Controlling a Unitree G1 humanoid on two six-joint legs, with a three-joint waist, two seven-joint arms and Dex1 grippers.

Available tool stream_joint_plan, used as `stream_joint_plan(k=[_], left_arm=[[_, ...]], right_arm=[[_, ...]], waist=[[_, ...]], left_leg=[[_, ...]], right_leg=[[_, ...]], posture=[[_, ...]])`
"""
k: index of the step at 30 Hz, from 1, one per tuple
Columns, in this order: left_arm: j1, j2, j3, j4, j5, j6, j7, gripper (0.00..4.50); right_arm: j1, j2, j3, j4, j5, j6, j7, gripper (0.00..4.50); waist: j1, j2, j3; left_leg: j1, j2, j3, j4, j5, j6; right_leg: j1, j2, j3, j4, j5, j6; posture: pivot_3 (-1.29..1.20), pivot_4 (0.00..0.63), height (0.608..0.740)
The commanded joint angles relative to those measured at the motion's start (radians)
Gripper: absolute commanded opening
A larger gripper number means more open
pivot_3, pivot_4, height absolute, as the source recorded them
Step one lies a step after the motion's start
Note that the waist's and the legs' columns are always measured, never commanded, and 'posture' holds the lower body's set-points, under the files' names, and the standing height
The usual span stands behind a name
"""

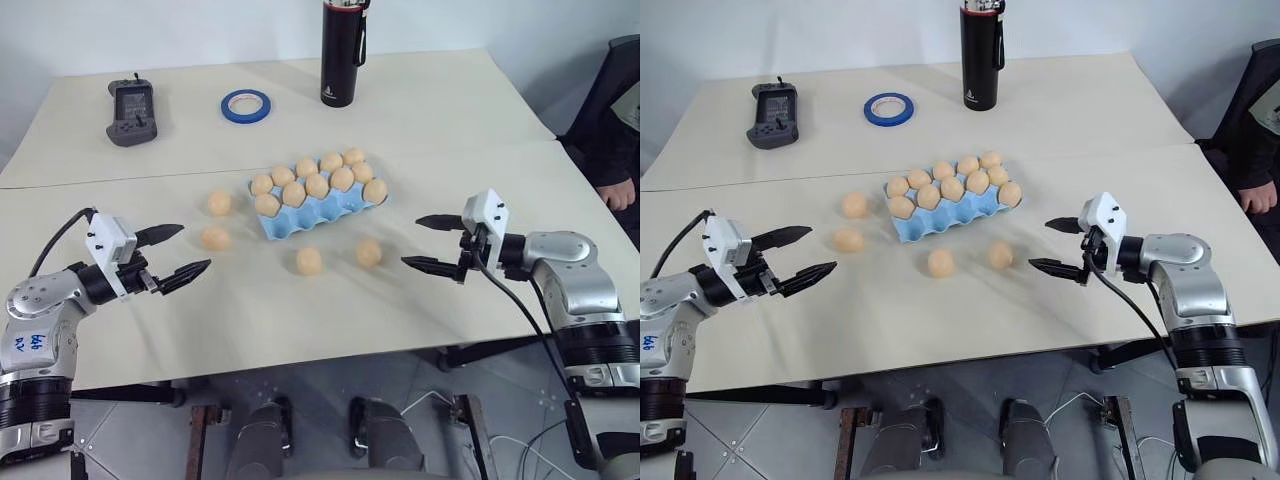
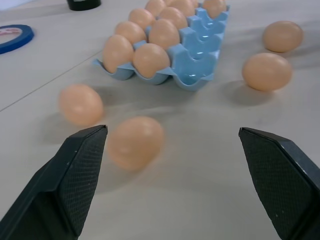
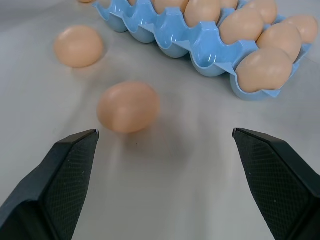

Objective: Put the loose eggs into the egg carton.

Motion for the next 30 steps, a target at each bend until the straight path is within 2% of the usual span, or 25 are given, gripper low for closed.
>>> stream_joint_plan(k=[1, 10, 14, 21, 26, 30], left_arm=[[-0.021, 0.01, 0.0, 0.008, 0.005, -0.021, -0.011, 4.48], [-0.052, 0.021, -0.003, -0.001, 0.014, 0.041, 0.04, 4.48], [-0.065, 0.025, -0.003, -0.012, -0.007, 0.086, 0.031, 4.48], [-0.112, 0.004, -0.011, 0.043, -0.069, 0.058, -0.124, 4.48], [-0.125, -0.005, -0.024, 0.077, -0.076, -0.004, -0.227, 4.48], [-0.122, -0.029, -0.016, 0.093, -0.103, -0.049, -0.308, 4.48]], right_arm=[[-0.014, 0.002, -0.021, -0.007, 0.006, -0.019, -0.01, 4.5], [0.031, -0.005, -0.066, -0.123, 0.045, 0.05, -0.093, 4.5], [0.074, -0.013, -0.102, -0.239, 0.051, 0.171, -0.204, 4.5], [0.243, 0.005, -0.221, -0.559, 0.144, 0.391, -0.39, 4.5], [0.271, 0.054, -0.181, -0.713, 0.179, 0.546, -0.523, 4.5], [0.225, 0.124, -0.1, -0.69, 0.146, 0.56, -0.588, 4.5]], waist=[[0.0, 0.0, 0.0], [0.001, 0.0, 0.0], [0.001, 0.0, 0.0], [0.007, -0.001, 0.0], [0.0, -0.001, -0.001], [-0.001, -0.002, -0.001]], left_leg=[[0.0, 0.0, 0.0, 0.0, -0.001, -0.001], [0.0, 0.0, 0.001, 0.0, -0.001, -0.001], [0.0, 0.0, 0.001, 0.0, 0.001, 0.002], [0.0, 0.001, 0.001, 0.0, -0.002, -0.002], [0.0, 0.004, 0.002, 0.001, -0.002, -0.002], [0.0, 0.01, 0.004, 0.001, -0.002, -0.004]], right_leg=[[0.0, 0.0, 0.0, 0.0, 0.0, 0.0], [-0.001, 0.0, 0.001, 0.0, 0.0, 0.0], [-0.001, 0.0, 0.001, 0.0, 0.0, 0.0], [-0.001, 0.0, 0.002, 0.0, 0.001, 0.0], [-0.001, 0.0, 0.003, -0.002, 0.002, -0.002], [-0.001, 0.004, 0.003, -0.005, 0.005, -0.005]], posture=[[0.0, 0.15, 0.74], [0.0, 0.15, 0.74], [0.0, 0.15, 0.74], [0.0, 0.15, 0.74], [0.0, 0.15, 0.74], [0.0, 0.15, 0.74]])
